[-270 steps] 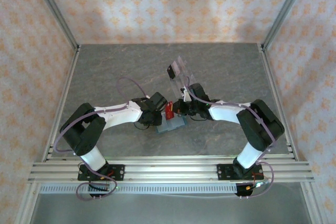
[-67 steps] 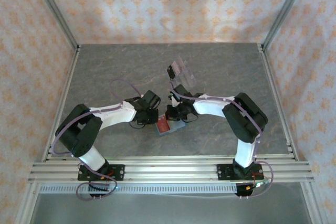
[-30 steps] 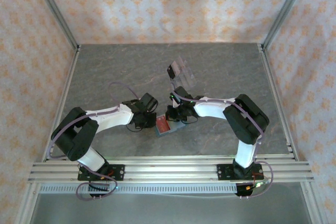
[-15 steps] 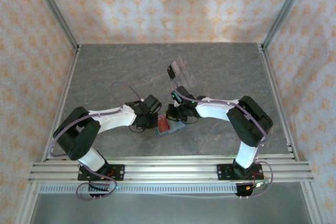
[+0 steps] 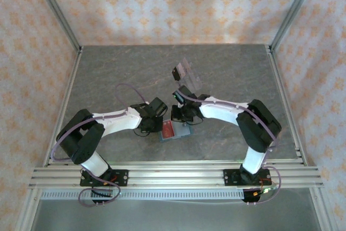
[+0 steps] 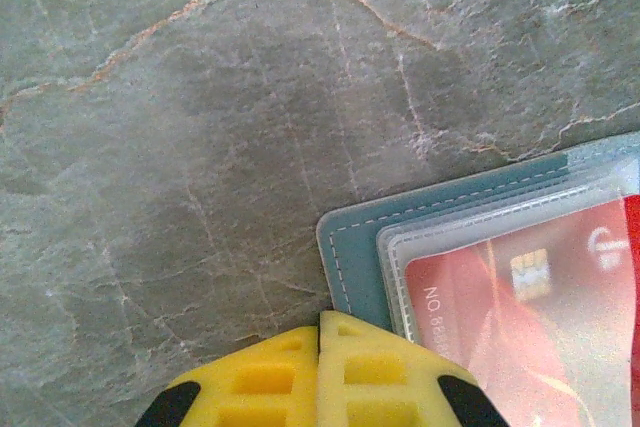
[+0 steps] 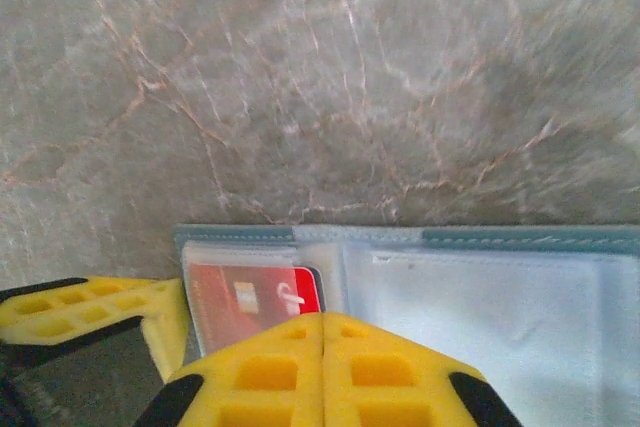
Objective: Put the credit cards into the card holder
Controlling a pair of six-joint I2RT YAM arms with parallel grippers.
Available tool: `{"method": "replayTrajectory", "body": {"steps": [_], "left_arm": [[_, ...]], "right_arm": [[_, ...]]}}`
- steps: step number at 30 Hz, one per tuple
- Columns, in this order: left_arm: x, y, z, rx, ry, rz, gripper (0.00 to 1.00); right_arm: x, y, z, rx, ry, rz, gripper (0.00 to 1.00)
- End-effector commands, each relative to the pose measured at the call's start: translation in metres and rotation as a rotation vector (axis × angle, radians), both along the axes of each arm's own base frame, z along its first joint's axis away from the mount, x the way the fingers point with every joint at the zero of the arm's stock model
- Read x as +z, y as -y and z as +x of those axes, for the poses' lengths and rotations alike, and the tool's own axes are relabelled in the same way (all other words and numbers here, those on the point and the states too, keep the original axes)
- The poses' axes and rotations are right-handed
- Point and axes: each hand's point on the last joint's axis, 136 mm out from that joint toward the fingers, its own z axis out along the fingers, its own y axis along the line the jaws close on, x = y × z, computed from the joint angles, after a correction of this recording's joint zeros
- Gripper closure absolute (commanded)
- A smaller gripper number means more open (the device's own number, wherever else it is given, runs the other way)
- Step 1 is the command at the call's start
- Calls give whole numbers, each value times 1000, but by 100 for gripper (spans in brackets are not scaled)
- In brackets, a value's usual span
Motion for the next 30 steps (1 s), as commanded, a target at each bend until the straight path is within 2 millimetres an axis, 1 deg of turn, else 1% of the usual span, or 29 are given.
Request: {"method": "replayTrajectory", "body": {"steps": [1,5,6,9,16,19,24,30], "left_arm": [[-19,19,-2,-28,-21,-41,100],[-19,19,-2,-29,-24,-39,100],[-19,19,-2,-30,-22,-38,100],[-20,18,-2,-29,-24,-35,100],[-23,20,-2,-30,-31,-36,100],[-23,20,-2,-30,-32,-36,100],[-23,19,-1,-28,-30,-34,100],[-24,20,-1,-28,-31,-35,100]], "right_arm": [[16,24,10,26,66,-119,90],[4,35,12,61,47,-209,87],[1,37,12,68,44,-221,85],[-7,40,10,77,32,-243,79],[-27,42,4,102,9,-280,77],[-35,44,4,109,5,-310,72],[-49,51,0,113,-5,-363,72],[-64,58,-11,128,-5,-444,71]]}}
